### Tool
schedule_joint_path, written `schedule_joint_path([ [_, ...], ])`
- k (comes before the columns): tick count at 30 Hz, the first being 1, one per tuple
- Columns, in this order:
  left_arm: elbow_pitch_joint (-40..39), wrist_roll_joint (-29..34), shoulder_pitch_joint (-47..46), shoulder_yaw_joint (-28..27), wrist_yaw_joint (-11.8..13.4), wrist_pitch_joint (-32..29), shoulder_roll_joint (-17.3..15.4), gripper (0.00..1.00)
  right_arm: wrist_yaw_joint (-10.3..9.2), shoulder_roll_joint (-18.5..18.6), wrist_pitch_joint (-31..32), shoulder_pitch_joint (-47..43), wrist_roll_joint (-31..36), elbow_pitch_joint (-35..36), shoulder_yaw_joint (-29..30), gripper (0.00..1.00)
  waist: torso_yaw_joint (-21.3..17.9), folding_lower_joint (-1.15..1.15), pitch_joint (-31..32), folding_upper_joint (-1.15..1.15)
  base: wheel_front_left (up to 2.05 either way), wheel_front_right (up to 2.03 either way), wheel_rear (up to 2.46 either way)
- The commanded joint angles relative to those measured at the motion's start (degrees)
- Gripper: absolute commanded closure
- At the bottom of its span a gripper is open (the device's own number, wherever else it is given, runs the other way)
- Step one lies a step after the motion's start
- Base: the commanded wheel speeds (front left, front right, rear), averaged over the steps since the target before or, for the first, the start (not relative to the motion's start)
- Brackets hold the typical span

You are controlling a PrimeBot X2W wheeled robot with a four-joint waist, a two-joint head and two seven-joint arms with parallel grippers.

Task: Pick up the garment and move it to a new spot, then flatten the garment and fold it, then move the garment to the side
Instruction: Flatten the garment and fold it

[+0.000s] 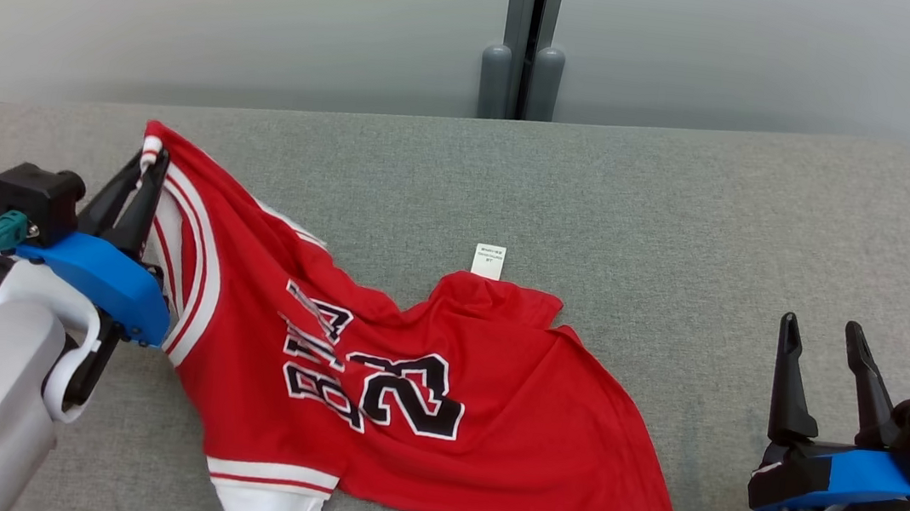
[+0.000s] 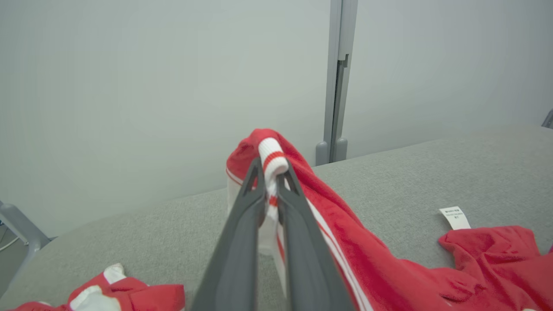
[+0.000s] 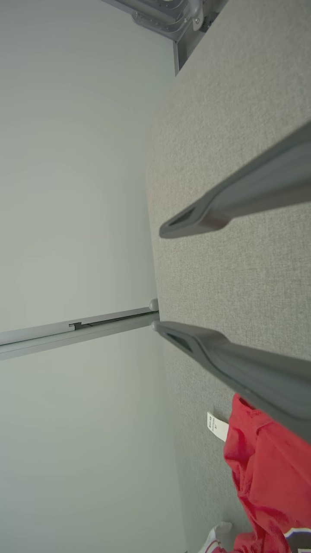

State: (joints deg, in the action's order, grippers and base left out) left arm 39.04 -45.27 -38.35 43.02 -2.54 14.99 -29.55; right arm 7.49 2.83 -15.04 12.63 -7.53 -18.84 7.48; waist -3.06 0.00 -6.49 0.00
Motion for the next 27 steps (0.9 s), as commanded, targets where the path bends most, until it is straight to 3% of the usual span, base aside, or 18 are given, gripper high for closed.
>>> schedule_joint_path([
  [1, -1.38, 0.39, 0.05, -0.39, 0.52, 0.25, -0.64, 1.0, 0.01, 0.11, -0.21, -0.3, -0.24, 0.05, -0.08, 0.0, -0.11, 0.0, 0.16, 0.0, 0.0, 0.0, 0.0],
  [9, -14.57, 2.47, 2.04, -0.54, 5.14, -2.32, -6.24, 1.0, 0.01, 0.11, -0.21, -1.23, -1.17, 0.24, -0.18, 0.0, -1.5, 0.0, 0.65, 0.0, 0.0, 0.0, 0.0],
  [16, -21.02, 1.65, 3.55, -1.0, 7.7, -5.1, -9.03, 1.0, 0.01, 0.11, -0.21, -0.41, -1.65, 0.22, -0.6, 0.0, -3.29, 0.0, 0.01, 0.0, 0.0, 0.0, 0.0],
  [21, -20.81, 0.83, 3.19, -1.6, 7.7, -5.53, -9.79, 1.0, 0.01, 0.11, -0.21, 0.4, -1.82, 0.27, -0.96, 0.0, -4.88, 0.0, -1.55, 0.0, 0.0, 0.0, 0.0],
  [27, -14.98, -0.17, 0.09, -2.75, 5.68, -5.12, -9.97, 1.0, 0.01, 0.11, -0.21, 1.46, -1.63, 0.5, -0.96, 0.0, -7.21, 0.0, -3.74, 0.0, 0.0, 0.0, 0.0],
])
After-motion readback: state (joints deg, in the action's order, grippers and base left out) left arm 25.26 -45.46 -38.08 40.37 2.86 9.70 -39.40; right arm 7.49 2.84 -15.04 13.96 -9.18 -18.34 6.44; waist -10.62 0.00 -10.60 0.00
